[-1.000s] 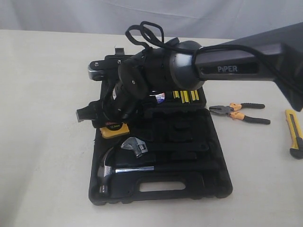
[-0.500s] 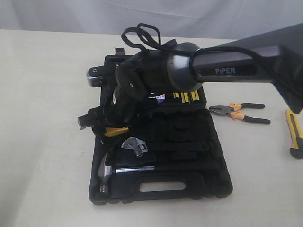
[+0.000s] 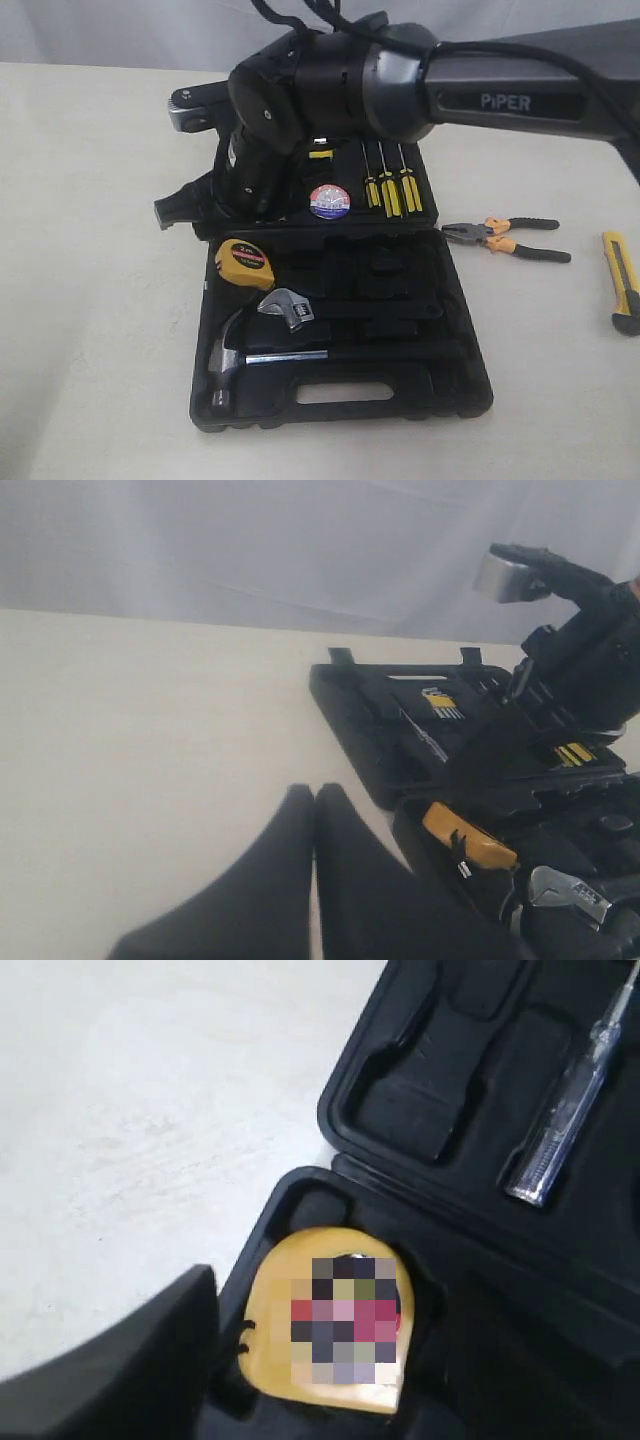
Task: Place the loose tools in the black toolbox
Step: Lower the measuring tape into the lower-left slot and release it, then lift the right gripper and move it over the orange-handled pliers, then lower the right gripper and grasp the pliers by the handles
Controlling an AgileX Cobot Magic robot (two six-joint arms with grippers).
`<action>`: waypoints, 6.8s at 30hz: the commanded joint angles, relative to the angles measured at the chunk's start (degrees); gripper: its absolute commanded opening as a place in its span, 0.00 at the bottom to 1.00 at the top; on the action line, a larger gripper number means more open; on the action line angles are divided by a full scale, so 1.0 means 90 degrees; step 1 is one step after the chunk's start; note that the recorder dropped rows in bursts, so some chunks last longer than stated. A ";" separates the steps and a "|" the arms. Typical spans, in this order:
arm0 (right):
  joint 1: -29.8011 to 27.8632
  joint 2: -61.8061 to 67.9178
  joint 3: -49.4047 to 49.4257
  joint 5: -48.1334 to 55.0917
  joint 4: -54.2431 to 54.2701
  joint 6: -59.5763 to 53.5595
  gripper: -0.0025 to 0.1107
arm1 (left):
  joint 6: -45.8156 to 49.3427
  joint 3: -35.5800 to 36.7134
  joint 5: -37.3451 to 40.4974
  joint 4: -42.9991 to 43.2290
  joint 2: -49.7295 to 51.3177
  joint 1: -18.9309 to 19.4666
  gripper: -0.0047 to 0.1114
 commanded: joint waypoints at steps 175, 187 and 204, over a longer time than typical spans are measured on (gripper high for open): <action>-0.3794 -0.1273 0.3266 -0.1684 -0.2070 -0.4453 0.48 | 0.0008 0.0019 -0.0024 0.0041 0.0026 -0.0029 0.04; -0.3653 -0.0969 0.3262 -0.1478 -0.1998 -0.4622 0.36 | 0.0008 0.0019 -0.0024 0.0041 0.0026 -0.0029 0.04; -0.3408 -0.0786 0.3262 -0.2059 -0.2019 -0.4779 0.55 | 0.0008 0.0019 -0.0024 0.0041 0.0026 -0.0029 0.04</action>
